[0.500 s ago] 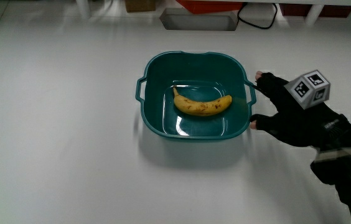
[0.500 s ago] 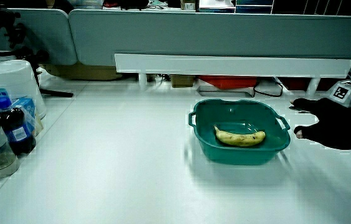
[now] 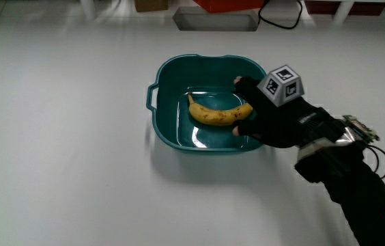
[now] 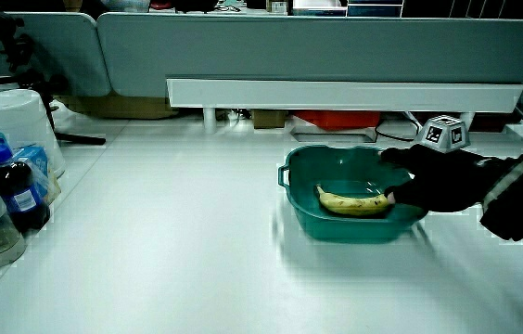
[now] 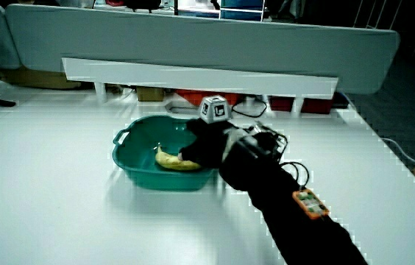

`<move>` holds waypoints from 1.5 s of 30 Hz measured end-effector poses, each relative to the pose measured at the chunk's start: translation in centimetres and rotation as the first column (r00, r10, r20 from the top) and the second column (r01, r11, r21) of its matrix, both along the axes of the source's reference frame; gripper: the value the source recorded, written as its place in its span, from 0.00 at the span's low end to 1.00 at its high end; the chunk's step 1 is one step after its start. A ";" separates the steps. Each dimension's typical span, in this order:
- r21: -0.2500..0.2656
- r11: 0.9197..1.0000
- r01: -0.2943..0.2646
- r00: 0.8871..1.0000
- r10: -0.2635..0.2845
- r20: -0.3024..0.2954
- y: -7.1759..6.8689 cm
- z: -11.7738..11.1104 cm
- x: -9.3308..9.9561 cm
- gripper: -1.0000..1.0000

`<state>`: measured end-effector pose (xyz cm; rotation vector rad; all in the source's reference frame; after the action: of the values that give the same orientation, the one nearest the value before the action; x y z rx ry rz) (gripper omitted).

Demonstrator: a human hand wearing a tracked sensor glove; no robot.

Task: Pick banana from plate

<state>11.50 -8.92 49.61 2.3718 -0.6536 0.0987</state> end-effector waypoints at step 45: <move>-0.081 0.996 0.024 0.991 -0.034 -0.132 0.4 7.8 -4.6 0.97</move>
<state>6.92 -8.56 57.39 2.2693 -0.6087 -0.0451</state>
